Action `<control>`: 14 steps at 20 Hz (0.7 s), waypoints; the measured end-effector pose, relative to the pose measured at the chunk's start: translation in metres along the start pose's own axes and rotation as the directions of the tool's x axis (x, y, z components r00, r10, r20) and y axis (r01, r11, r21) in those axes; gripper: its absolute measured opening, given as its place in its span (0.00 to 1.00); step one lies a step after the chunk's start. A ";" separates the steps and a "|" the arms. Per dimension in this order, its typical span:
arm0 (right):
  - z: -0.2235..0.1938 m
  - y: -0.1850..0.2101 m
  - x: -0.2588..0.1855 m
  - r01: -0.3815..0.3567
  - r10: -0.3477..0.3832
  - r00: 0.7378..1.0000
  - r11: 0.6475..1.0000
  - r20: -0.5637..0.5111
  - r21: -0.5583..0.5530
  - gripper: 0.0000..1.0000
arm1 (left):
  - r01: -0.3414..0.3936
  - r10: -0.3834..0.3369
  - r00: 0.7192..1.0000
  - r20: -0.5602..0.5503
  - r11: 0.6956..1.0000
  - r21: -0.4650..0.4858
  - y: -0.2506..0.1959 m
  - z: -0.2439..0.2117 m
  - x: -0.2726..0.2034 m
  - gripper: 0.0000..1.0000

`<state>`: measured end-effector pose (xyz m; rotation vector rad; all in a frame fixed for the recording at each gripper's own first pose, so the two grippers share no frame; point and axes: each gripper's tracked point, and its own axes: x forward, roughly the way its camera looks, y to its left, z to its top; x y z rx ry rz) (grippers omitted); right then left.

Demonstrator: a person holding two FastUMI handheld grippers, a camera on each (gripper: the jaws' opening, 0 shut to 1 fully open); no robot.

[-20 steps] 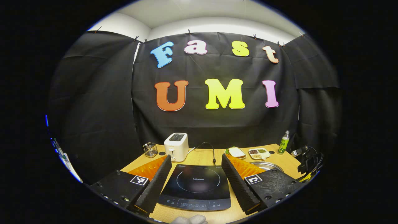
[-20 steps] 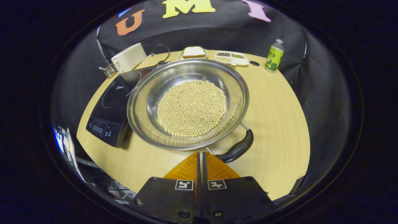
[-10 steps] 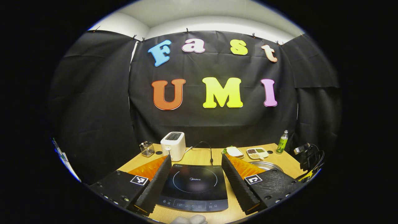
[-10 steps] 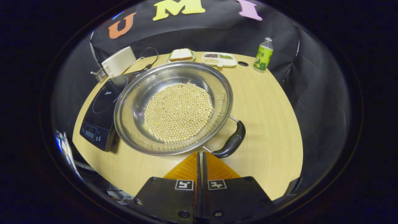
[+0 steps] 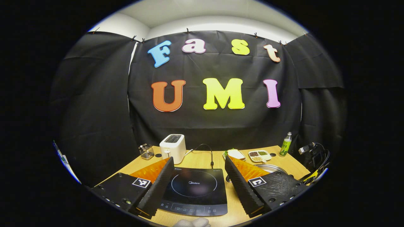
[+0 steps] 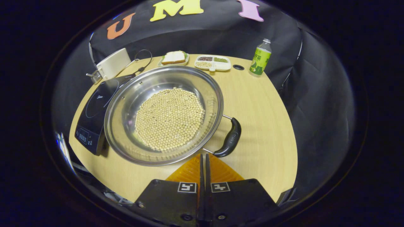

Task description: First push the handle of the pot to place it horizontally, then grasp the pot with both hands and set it on the induction cooktop.

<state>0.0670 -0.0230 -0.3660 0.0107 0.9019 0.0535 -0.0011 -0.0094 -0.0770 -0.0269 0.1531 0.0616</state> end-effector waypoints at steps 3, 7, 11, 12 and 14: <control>0.007 -0.008 0.007 0.010 -0.010 1.000 1.000 0.009 -0.024 0.04 | -0.016 0.016 1.000 -0.011 1.000 -0.004 -0.001 -0.003 0.000 0.96; 0.017 -0.019 0.014 0.019 -0.017 1.000 0.995 0.023 -0.094 0.04 | -0.044 0.044 0.999 -0.023 0.999 0.000 -0.003 -0.004 -0.001 0.96; 0.031 -0.034 0.021 0.022 -0.018 0.999 0.992 0.038 -0.125 0.00 | -0.074 0.074 0.997 -0.039 0.997 0.005 -0.009 -0.009 -0.003 0.96; 0.032 -0.037 0.023 0.017 -0.012 0.999 0.991 0.039 -0.131 0.04 | -0.087 0.087 0.995 -0.042 0.996 0.007 -0.010 -0.010 -0.003 0.96; 0.038 -0.044 0.026 0.014 -0.008 0.999 0.989 0.044 -0.146 0.00 | -0.106 0.106 0.993 -0.048 0.994 0.007 -0.014 -0.011 -0.002 0.96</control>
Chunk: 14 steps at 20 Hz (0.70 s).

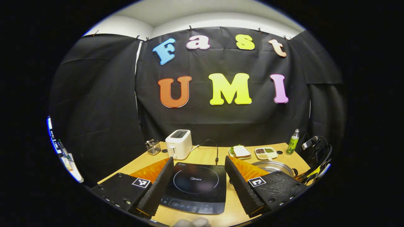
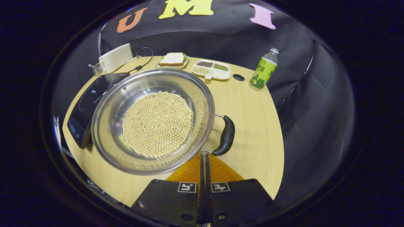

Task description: First push the handle of the pot to place it horizontally, then grasp the pot with both hands and set it on the induction cooktop.

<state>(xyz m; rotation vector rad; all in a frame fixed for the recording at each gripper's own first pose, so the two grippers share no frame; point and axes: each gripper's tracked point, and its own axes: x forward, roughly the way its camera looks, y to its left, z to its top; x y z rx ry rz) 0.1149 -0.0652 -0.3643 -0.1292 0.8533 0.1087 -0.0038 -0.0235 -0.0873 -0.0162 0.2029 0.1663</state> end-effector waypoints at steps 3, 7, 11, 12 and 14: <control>0.009 -0.009 0.007 -0.009 0.010 1.000 0.999 0.011 -0.039 0.00 | -0.023 0.023 1.000 -0.007 1.000 0.000 -0.008 0.000 0.000 0.96; 0.018 -0.018 0.014 -0.023 0.025 1.000 0.997 0.016 -0.069 0.00 | -0.046 0.046 0.999 -0.014 0.999 -0.011 -0.022 0.000 0.000 0.96; 0.020 -0.020 0.014 -0.040 0.042 0.999 0.995 0.023 -0.087 0.00 | -0.045 0.045 0.999 -0.012 0.999 -0.005 -0.035 0.001 0.002 0.96; 0.019 -0.022 0.013 -0.039 0.041 0.999 0.996 0.028 -0.080 0.01 | -0.040 0.040 0.999 -0.015 0.999 -0.001 -0.038 0.000 0.004 0.96; 0.015 -0.027 0.008 -0.034 0.036 0.999 0.998 0.040 -0.058 0.02 | -0.022 0.022 1.000 -0.018 1.000 0.006 -0.044 -0.002 0.006 0.96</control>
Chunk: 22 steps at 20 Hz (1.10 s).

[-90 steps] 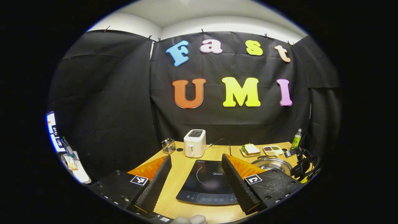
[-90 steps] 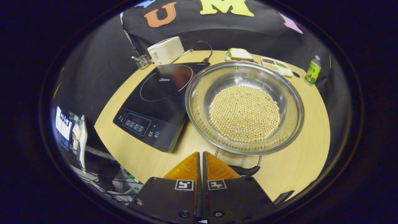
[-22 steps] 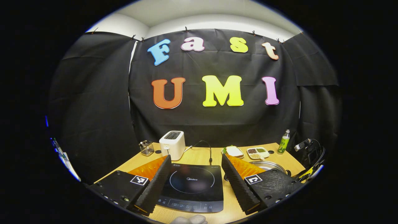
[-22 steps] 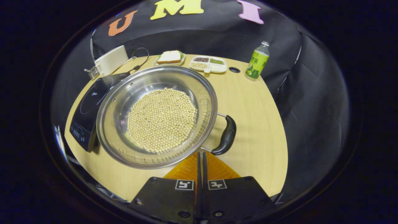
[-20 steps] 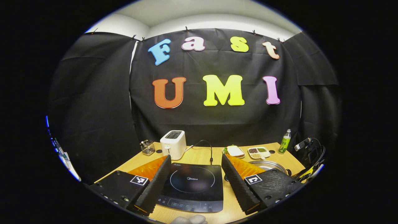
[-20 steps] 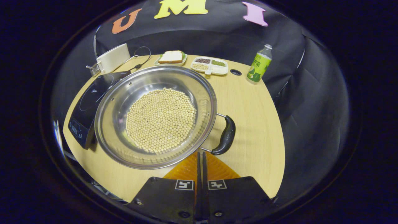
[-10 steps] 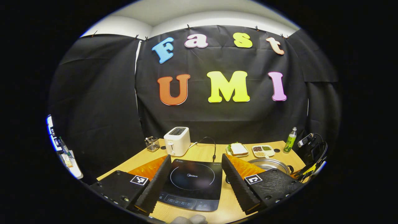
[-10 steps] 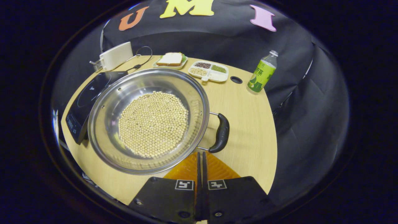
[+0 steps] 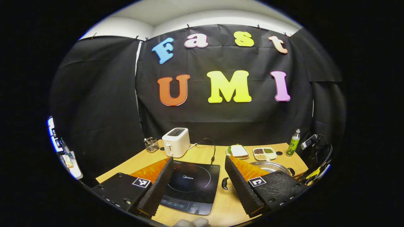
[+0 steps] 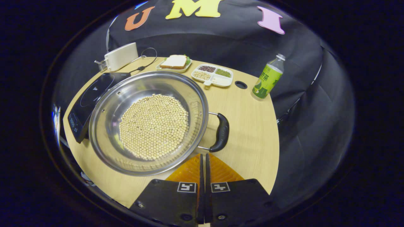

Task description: First push the handle of the pot to place it horizontally, then grasp the pot with both hands and set it on the induction cooktop.

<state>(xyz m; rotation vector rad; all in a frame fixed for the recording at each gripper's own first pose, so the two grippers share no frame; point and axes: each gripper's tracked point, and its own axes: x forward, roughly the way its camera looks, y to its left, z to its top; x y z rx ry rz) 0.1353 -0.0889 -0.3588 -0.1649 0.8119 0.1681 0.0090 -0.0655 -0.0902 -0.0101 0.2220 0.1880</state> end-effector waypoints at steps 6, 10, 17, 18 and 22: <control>-0.024 -0.015 -0.035 0.040 -0.046 0.998 0.989 0.038 0.144 0.76 | 0.065 -0.065 0.998 -0.019 0.998 -0.015 -0.004 -0.008 0.008 0.97; -0.031 -0.013 -0.070 0.089 -0.107 0.991 0.975 0.077 0.204 0.84 | 0.139 -0.138 0.990 -0.029 0.990 0.014 -0.001 -0.022 0.014 0.96; -0.025 0.004 -0.093 0.113 -0.154 0.980 0.954 0.129 0.279 0.83 | 0.231 -0.224 0.961 -0.161 0.972 0.028 -0.020 -0.082 0.034 0.96; -0.021 0.003 -0.091 0.117 -0.157 0.979 0.955 0.130 0.272 0.84 | 0.243 -0.236 0.955 -0.179 0.970 0.019 -0.027 -0.091 0.038 0.96; 0.000 -0.003 -0.075 0.092 -0.132 0.981 0.961 0.141 0.262 0.84 | 0.241 -0.235 0.938 -0.256 0.970 -0.008 -0.054 -0.122 0.062 0.96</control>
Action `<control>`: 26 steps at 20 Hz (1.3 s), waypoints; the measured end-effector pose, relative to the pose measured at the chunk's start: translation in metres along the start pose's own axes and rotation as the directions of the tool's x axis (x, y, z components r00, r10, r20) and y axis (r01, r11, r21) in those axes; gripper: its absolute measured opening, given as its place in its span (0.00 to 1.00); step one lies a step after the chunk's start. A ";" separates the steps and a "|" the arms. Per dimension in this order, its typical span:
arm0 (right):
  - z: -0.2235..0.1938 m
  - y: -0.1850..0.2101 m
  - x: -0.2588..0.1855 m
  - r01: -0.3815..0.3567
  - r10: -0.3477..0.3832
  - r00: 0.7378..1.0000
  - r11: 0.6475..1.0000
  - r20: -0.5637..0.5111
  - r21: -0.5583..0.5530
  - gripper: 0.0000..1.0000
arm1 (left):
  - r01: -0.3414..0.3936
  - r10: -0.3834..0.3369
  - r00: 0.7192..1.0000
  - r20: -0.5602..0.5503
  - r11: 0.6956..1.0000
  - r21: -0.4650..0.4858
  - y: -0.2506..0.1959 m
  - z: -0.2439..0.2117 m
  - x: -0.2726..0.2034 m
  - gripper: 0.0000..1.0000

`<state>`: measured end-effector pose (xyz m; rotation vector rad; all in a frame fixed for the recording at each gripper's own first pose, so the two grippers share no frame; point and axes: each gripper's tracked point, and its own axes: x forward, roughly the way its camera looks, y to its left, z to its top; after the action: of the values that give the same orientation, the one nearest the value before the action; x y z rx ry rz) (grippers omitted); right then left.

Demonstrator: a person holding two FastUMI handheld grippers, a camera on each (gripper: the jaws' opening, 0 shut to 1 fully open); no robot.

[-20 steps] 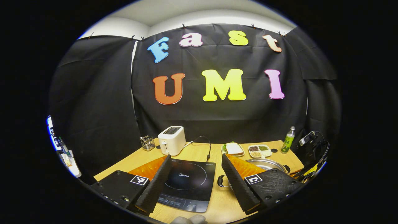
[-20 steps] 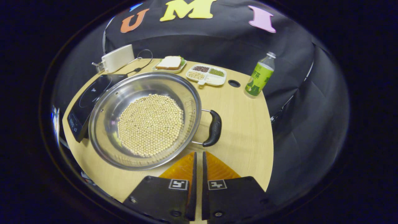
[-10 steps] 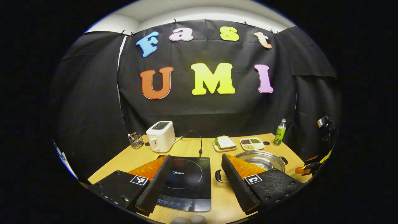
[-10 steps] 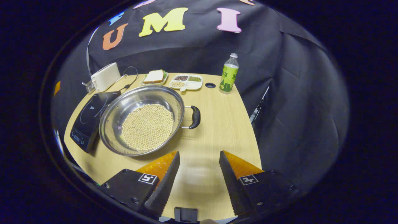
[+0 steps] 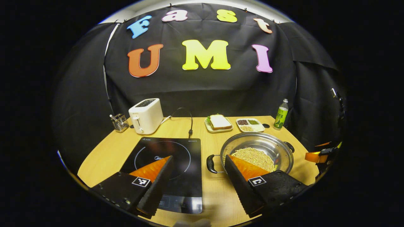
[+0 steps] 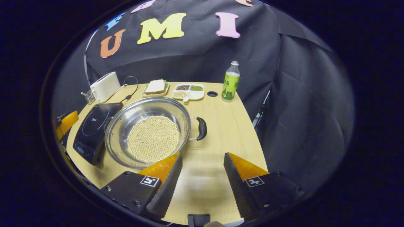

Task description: First push the handle of the pot to place it horizontally, then grasp the pot with both hands and set it on the induction cooktop.

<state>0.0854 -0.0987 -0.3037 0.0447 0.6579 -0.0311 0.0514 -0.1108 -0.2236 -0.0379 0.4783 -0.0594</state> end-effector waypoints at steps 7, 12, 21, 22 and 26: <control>0.030 0.009 0.067 -0.080 0.077 0.996 0.995 -0.050 -0.055 0.84 | -0.028 0.026 0.991 -0.128 1.000 -0.011 -0.017 -0.034 0.064 0.97; 0.032 0.014 0.110 -0.115 0.109 0.988 0.992 -0.109 -0.054 0.84 | -0.046 0.043 0.979 -0.201 0.999 -0.008 -0.022 -0.053 0.091 0.97; 0.027 0.026 0.141 -0.162 0.148 0.974 0.985 -0.173 -0.065 0.84 | -0.038 0.029 0.965 -0.262 0.999 -0.027 -0.043 -0.063 0.118 0.98; 0.026 0.026 0.143 -0.162 0.148 0.973 0.985 -0.179 -0.066 0.84 | -0.037 0.026 0.963 -0.268 0.999 -0.034 -0.043 -0.066 0.123 0.98; 0.021 0.027 0.147 -0.155 0.139 0.968 0.986 -0.206 -0.060 0.84 | -0.039 0.023 0.955 -0.296 0.998 -0.048 -0.041 -0.069 0.124 0.90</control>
<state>0.2155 -0.0745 -0.3760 0.0238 0.8567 0.1432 0.1270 -0.1612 -0.3396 -0.0742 0.7802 -0.0217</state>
